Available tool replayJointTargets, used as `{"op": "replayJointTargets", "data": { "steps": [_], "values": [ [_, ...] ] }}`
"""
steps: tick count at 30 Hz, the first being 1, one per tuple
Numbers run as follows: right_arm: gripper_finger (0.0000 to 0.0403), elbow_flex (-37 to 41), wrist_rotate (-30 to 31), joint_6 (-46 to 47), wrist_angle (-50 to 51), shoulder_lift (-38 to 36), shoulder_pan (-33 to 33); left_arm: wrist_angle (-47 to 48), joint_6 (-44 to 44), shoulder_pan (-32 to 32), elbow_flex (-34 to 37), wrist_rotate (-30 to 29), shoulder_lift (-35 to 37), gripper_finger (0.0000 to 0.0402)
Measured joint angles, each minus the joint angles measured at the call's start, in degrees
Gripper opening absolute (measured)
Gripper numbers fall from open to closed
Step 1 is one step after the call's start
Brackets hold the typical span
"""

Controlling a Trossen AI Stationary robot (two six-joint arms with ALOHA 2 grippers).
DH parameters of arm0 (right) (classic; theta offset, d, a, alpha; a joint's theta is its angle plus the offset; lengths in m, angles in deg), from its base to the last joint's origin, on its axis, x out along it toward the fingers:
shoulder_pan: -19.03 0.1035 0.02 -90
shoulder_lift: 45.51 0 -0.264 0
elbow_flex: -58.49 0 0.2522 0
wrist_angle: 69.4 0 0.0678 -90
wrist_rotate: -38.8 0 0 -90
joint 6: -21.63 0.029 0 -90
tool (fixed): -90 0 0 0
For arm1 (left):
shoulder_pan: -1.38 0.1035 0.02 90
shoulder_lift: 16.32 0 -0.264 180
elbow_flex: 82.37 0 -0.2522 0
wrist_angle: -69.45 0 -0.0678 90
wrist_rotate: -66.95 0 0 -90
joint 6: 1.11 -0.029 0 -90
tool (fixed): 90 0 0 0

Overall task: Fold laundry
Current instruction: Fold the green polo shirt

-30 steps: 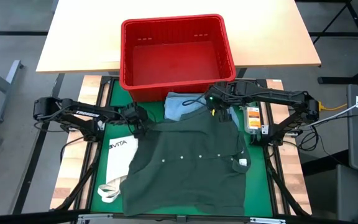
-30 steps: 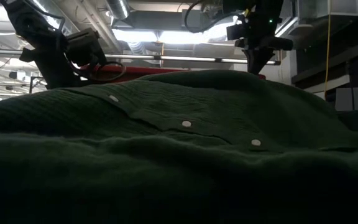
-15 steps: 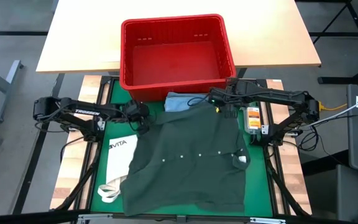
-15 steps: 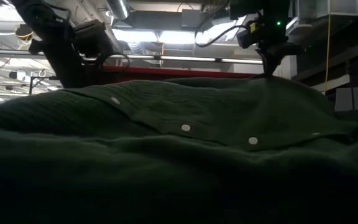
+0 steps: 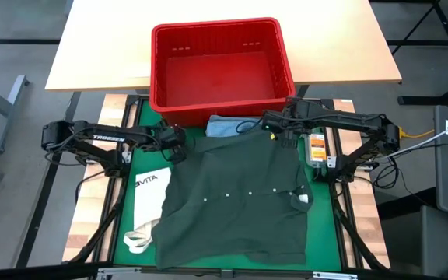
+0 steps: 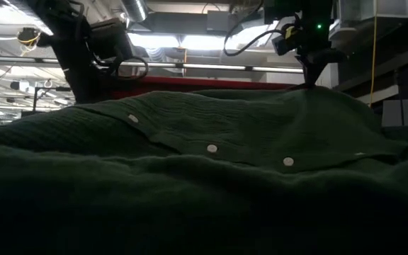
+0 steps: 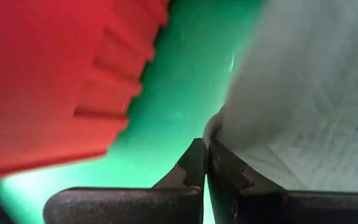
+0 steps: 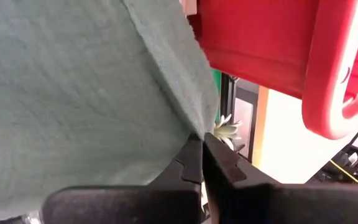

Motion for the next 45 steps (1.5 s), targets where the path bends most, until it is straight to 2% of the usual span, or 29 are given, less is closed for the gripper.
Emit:
{"op": "replayJointTargets", "data": {
  "steps": [3,14,22,28,35,39,45],
  "values": [
    [0.0001,0.0,0.0,0.1,0.8,0.0,0.0,6.7,0.2,0.0,-2.0,0.0,0.0,0.0],
    [0.0001,0.0,1.2,-0.7,2.7,0.0,0.0,13.4,0.6,-1.2,-8.7,0.5,1.5,0.0],
    [0.0001,0.0,0.0,-3.6,2.9,-1.5,0.1,25.4,1.0,-5.2,-15.3,0.7,2.2,0.0],
    [0.0001,0.0,-0.2,-4.0,2.5,-4.3,0.1,28.3,1.2,-8.8,-19.4,2.1,2.3,0.0],
    [0.0001,0.0,-5.6,-5.1,1.9,-7.8,0.1,33.2,1.3,-13.1,-25.0,2.1,2.3,0.0],
    [0.0001,0.0,-9.7,-5.0,1.9,-9.0,2.4,35.7,1.6,-16.0,-27.2,3.6,2.3,0.0],
    [0.0001,0.0,-12.6,-1.4,2.1,-9.7,11.0,36.8,4.7,-21.5,-27.6,9.3,2.3,0.0]
  ]
}}
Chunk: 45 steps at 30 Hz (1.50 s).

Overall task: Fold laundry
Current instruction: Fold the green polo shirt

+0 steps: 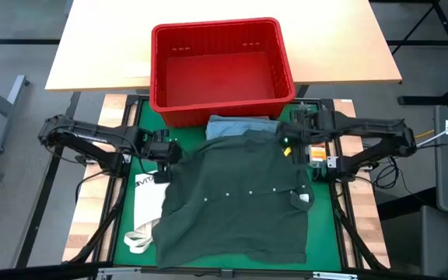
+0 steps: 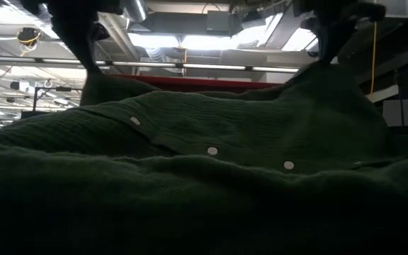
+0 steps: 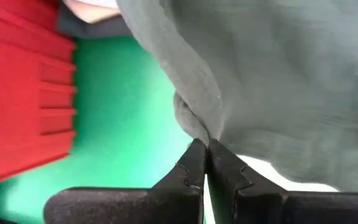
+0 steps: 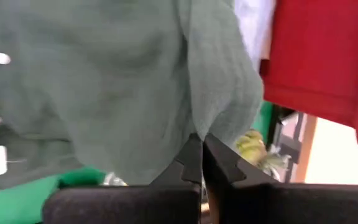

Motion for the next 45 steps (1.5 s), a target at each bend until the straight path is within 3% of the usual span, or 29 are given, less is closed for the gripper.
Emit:
{"op": "replayJointTargets", "data": {
  "steps": [15,26,37,45],
  "values": [
    [0.0001,0.0,-1.6,24.0,2.6,0.0,21.5,6.3,19.5,-17.1,0.0,2.2,0.3,0.0],
    [0.0001,0.4,-5.6,35.0,1.8,1.1,33.9,6.4,26.5,-23.6,0.0,3.4,0.3,0.0],
    [0.0001,7.1,-7.9,35.4,-1.5,1.3,36.2,5.2,29.6,-25.3,0.0,6.5,0.2,0.0001],
    [0.0001,7.2,-8.0,35.3,-1.7,1.3,36.3,5.1,29.6,-25.3,0.0,6.7,0.2,0.0028]
  ]
}}
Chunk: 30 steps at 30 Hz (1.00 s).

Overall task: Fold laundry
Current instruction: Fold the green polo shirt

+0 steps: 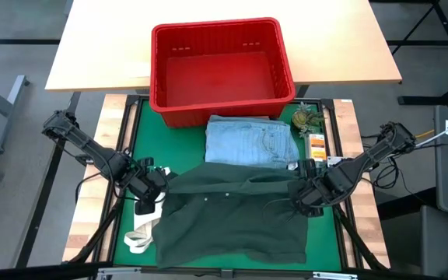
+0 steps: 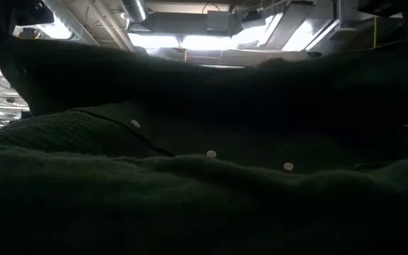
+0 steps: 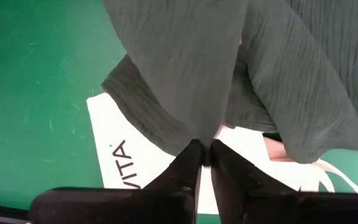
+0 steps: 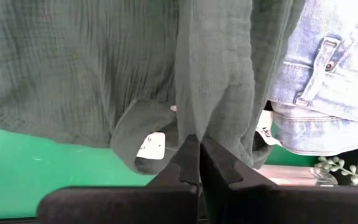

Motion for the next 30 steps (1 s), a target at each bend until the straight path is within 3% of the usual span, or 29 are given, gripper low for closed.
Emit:
{"op": "replayJointTargets", "data": {
  "steps": [6,15,19,24,30],
  "values": [
    [0.0016,0.0,-0.5,0.0,-0.5,0.0,0.0,0.0,3.6,0.0,0.0,1.2,0.0,0.0058],
    [0.0146,0.0,-1.0,0.0,-1.0,0.0,0.0,0.0,6.2,0.0,0.0,1.0,0.0,0.0134],
    [0.0185,0.0,0.6,-0.1,-0.9,0.0,0.0,0.0,6.2,0.0,0.0,-1.3,0.0,0.0161],
    [0.0204,0.0,8.4,-0.1,-0.9,0.0,-0.3,0.0,4.5,0.1,0.0,-9.5,0.0,0.0176],
    [0.0197,0.0,6.4,-1.7,0.1,0.0,-4.8,0.0,2.7,2.7,0.0,-11.0,0.0,0.0171]
  ]
}}
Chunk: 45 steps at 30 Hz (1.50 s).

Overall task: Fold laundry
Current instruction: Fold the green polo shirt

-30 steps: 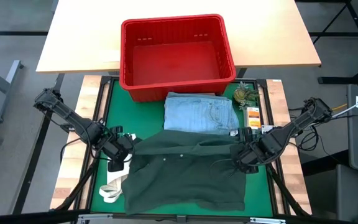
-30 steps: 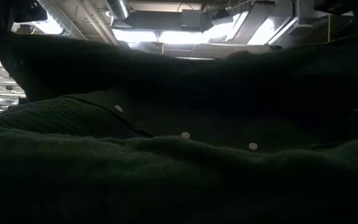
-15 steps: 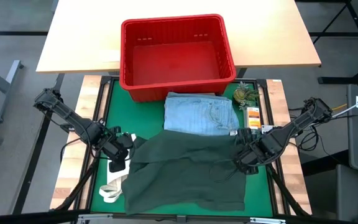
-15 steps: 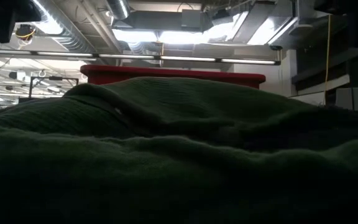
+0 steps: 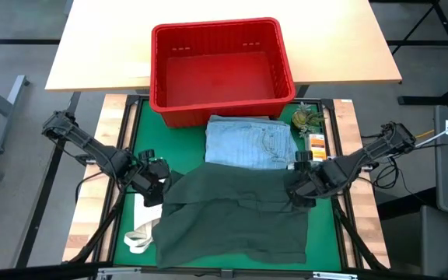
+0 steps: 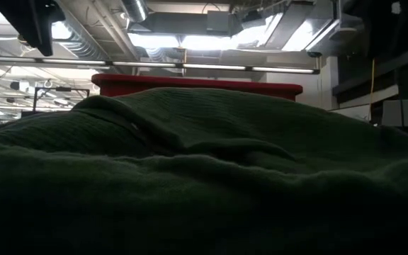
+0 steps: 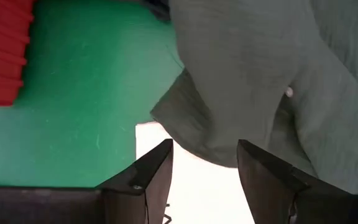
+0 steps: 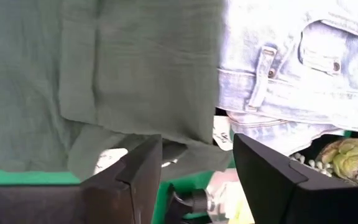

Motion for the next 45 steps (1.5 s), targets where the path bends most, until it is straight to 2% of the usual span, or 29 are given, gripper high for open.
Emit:
{"op": "replayJointTargets", "data": {
  "steps": [6,12,14,17,25,31,39,45],
  "values": [
    [0.0187,0.0,-1.6,-5.5,0.2,0.0,-4.4,-1.6,0.0,2.3,0.0,0.1,0.0,0.0162],
    [0.0183,0.0,-7.0,-5.9,-5.9,0.0,-4.7,-11.8,0.0,0.9,0.0,3.4,0.0,0.0158],
    [0.0183,0.0,-10.2,-5.9,-9.7,0.0,-3.4,-15.6,0.0,-0.3,0.0,5.2,0.0,0.0161],
    [0.0183,0.0,-11.5,-5.9,-15.9,0.2,-0.9,-21.3,0.3,-2.6,0.0,6.7,0.0,0.017],
    [0.0183,0.0,-11.6,-5.9,-28.0,2.0,7.5,-29.8,3.6,-8.0,0.0,6.6,-1.9,0.0202],
    [0.0183,0.0,-11.5,-3.5,-33.8,6.0,12.5,-36.1,3.6,-11.5,0.0,7.8,-7.5,0.022],
    [0.0183,0.0,-13.7,-2.2,-40.3,12.9,18.1,-45.9,3.9,-17.3,0.0,10.7,-16.4,0.0223],
    [0.0183,0.0,-15.8,-1.9,-44.1,17.7,21.4,-48.1,10.0,-21.4,0.0,10.9,-23.0,0.0223]
  ]
}}
